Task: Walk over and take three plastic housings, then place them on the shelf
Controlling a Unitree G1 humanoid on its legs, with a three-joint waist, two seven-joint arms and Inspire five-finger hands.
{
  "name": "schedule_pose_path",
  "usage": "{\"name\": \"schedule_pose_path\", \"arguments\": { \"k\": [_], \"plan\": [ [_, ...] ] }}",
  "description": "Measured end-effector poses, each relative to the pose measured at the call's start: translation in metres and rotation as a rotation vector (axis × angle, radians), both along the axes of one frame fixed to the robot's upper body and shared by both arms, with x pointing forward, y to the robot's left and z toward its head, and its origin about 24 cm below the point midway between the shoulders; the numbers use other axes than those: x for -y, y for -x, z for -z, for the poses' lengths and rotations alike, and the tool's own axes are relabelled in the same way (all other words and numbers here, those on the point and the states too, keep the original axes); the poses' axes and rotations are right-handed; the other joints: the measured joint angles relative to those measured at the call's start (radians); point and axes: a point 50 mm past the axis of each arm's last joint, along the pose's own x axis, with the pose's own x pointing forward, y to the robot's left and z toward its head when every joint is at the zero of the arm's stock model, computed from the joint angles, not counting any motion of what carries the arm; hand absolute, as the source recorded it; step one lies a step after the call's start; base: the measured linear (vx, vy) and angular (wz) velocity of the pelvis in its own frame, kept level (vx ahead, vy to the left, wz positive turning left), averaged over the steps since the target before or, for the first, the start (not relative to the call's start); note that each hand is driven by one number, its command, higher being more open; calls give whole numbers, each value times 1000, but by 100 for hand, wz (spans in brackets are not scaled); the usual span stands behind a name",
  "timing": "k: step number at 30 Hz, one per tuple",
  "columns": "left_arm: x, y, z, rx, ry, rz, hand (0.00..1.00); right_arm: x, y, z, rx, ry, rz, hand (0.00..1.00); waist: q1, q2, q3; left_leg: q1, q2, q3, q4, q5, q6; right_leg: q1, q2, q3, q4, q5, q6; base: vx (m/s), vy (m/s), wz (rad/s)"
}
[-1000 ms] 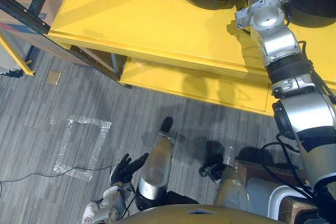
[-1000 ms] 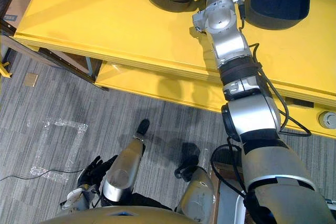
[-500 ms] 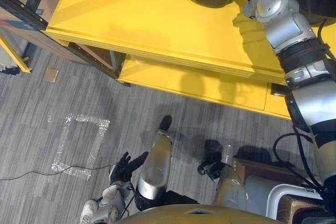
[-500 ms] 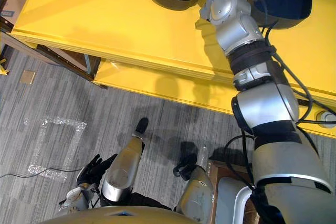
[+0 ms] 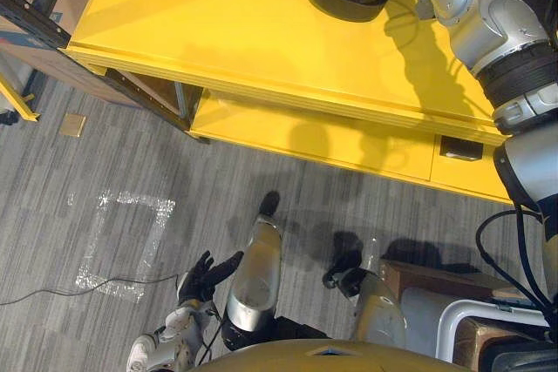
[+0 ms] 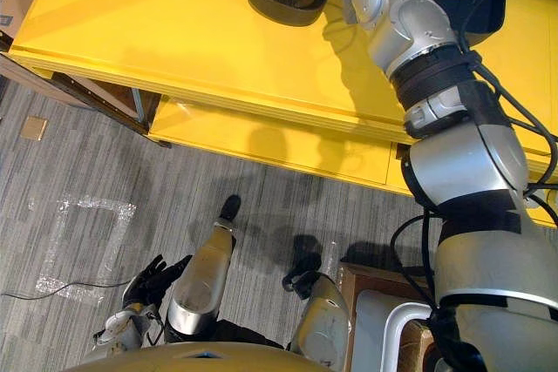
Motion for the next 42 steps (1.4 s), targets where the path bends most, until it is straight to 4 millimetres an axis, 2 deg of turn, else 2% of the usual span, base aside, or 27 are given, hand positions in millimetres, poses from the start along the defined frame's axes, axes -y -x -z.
{"name": "schedule_pose_path", "arguments": {
  "k": [7,15,16,17,21,22,27,30,33,35,36,41,42],
  "plan": [
    [-6,-1,-2,-4,-14,10,100,-10,4,-2,1,174,22,100,0,-21,-1,1,0,4,-6,4,0,2,3,2,-15,9,2,-10,33,-1],
    [-8,-2,-3,-4,-17,15,100,-14,4,0,36,202,-2,100,-1,-26,0,11,-1,8,-21,9,4,11,4,3,-31,20,5,-7,25,0],
    [-7,-2,-3,-3,-16,16,100,-13,4,0,59,176,-2,100,0,-26,0,11,-1,9,-22,10,4,11,4,3,-33,20,6,-10,40,1],
    [-7,-2,-3,0,-14,19,100,-9,4,-1,82,71,-5,100,2,-27,0,11,-2,9,-23,10,4,11,4,3,-33,20,6,-9,42,2],
    [-7,-2,-3,7,-7,25,100,16,4,-3,220,-234,48,100,4,-28,1,11,-2,9,-34,15,3,6,3,3,-34,20,6,0,0,0],
    [-7,-2,-3,8,-7,26,100,20,5,-5,256,-265,55,100,4,-28,1,11,-2,9,-35,16,3,5,3,3,-34,20,6,0,0,0],
    [-6,-2,-3,8,-6,26,100,50,25,-34,583,-498,86,100,-8,-28,1,20,1,13,-33,16,1,12,7,7,-37,27,4,2,5,-3],
    [-7,-2,-3,7,-8,23,100,53,34,-47,682,-553,73,100,-19,-28,1,28,12,20,-33,14,-2,24,21,10,-58,39,1,-26,24,-11],
    [-8,-1,-3,7,-8,16,100,42,43,-58,713,-579,-14,100,-32,-28,2,51,18,38,-36,10,1,35,28,30,-71,43,3,-32,27,-20],
    [-10,0,-3,2,-10,11,100,22,52,-64,653,-604,-171,100,-59,-28,2,62,20,41,-38,8,4,48,32,31,-85,48,6,-29,32,-9],
    [-10,0,-3,0,-10,13,100,17,54,-62,634,-595,-199,100,-60,-28,2,71,21,46,-42,7,5,54,34,34,-90,51,7,-9,41,-12],
    [-10,0,-3,2,-32,57,100,-25,40,-19,390,-585,-331,100,-77,-30,2,145,28,72,-93,10,8,106,43,49,-125,58,16,19,22,-13],
    [-12,1,-3,-4,-54,74,100,-34,35,-5,316,-593,-344,100,-77,-33,3,162,32,80,-107,12,8,116,47,54,-135,62,14,42,1,-12]
  ]
}}
